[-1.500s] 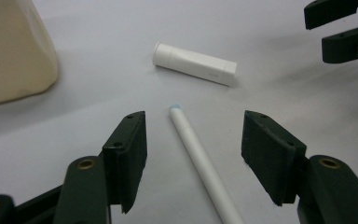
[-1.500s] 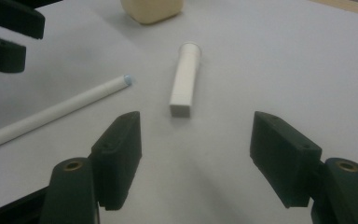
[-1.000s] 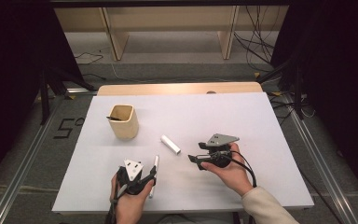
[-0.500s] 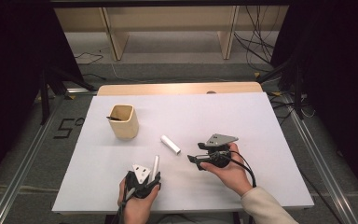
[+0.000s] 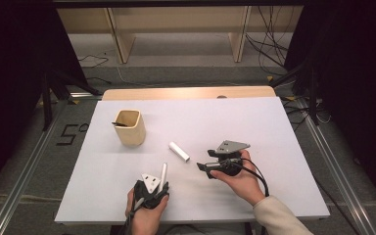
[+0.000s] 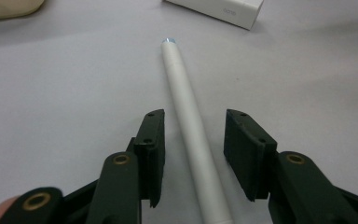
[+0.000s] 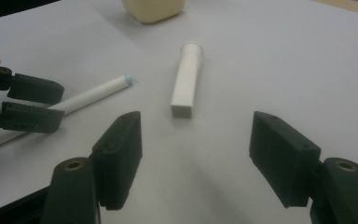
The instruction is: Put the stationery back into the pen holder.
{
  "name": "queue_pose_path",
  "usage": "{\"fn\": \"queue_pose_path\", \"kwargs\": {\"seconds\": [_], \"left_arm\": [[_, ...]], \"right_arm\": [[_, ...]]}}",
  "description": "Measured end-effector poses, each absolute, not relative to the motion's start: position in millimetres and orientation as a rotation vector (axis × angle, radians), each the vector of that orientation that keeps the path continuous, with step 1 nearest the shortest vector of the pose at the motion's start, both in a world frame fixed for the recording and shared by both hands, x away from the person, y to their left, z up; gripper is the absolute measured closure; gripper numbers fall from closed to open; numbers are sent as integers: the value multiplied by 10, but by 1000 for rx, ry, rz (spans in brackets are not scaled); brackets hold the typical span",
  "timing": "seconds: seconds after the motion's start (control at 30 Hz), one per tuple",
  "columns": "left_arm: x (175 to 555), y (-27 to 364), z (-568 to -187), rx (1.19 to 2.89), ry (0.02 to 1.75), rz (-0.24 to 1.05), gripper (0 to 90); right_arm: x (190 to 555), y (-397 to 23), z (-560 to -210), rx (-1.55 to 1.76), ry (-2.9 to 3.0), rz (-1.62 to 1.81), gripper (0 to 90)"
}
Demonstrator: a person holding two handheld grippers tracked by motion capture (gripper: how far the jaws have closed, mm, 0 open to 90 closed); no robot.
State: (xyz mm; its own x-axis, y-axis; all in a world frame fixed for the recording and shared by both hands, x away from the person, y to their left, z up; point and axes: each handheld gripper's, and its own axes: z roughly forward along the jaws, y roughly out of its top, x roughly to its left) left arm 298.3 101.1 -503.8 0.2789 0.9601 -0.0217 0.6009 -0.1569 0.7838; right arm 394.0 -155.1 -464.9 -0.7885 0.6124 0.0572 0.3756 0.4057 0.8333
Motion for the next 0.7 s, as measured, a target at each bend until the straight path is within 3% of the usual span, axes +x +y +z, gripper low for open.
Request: {"fn": "queue_pose_path", "kwargs": {"seconds": [0.7], "left_arm": [[2959,987,-5050,1851,1400,658,662]], "right_arm": [[3938,-1543,-4648,867,2403,1329,352]]}}
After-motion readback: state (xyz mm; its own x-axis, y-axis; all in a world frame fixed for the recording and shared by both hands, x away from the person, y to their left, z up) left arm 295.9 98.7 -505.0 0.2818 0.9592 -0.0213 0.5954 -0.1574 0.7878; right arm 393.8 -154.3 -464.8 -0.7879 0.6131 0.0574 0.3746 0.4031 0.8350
